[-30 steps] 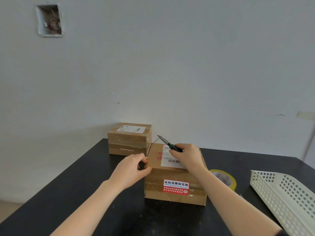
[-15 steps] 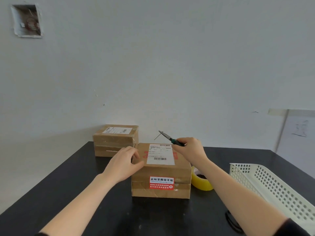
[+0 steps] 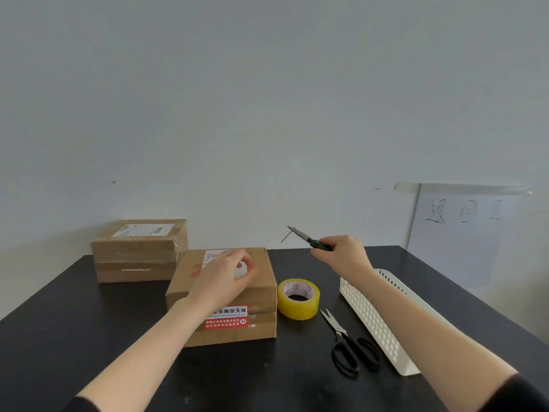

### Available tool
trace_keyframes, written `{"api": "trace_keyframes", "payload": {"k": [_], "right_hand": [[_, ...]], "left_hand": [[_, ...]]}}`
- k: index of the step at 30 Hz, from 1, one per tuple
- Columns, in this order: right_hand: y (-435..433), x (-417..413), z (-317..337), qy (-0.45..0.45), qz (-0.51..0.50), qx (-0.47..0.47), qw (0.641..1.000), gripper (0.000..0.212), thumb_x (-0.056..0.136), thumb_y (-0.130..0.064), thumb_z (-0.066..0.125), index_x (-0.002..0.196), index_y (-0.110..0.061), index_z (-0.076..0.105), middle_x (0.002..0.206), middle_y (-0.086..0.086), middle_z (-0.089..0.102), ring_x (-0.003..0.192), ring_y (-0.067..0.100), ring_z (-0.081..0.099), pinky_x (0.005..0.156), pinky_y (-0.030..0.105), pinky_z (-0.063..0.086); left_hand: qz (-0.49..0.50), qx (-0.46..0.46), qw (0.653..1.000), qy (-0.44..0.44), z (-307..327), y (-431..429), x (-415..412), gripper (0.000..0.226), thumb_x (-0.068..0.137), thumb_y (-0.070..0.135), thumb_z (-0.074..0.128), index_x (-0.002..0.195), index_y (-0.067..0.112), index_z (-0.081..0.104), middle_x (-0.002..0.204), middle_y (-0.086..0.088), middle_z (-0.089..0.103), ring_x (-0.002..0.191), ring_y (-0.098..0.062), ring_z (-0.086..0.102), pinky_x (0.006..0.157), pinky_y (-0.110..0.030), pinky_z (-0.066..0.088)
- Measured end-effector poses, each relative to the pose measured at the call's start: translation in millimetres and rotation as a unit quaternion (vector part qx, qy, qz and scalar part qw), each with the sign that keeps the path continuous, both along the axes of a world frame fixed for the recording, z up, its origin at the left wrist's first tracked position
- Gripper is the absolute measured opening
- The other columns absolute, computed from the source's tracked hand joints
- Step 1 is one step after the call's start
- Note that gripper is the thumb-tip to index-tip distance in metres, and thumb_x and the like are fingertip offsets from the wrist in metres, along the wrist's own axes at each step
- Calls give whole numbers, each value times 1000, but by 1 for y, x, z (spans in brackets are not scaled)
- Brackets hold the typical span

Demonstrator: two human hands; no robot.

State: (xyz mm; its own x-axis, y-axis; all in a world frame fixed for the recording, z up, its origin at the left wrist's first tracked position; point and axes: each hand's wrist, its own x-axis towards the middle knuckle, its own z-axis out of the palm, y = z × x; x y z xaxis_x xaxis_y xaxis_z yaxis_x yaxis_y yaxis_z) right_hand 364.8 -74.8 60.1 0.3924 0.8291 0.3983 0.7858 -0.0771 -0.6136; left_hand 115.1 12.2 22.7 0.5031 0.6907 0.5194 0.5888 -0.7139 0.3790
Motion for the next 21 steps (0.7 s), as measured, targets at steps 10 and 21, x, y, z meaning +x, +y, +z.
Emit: {"api": "trace_keyframes", "payload": {"k": [10,21], "right_hand": [[-69,80,-6,-1,-104,-38,994,16,81,-31,66,72,-19,73,54,-4,55,50,11,43,49,24,35],[-124,121,-18,-2,-169,-76,983,15,80,-28,66,73,-18,74,54,-2,53,51,14,41,53,27,34]], "left_hand": [[-95,-12,995,-19,-6,-18,82,18,89,45,56,101,31,55,103,14,57,95,-4,54,74,-18,47],[-168,-32,985,-6,-25,-45,139,13,88,46,55,96,35,54,95,21,53,90,0,54,78,-26,49]]}}
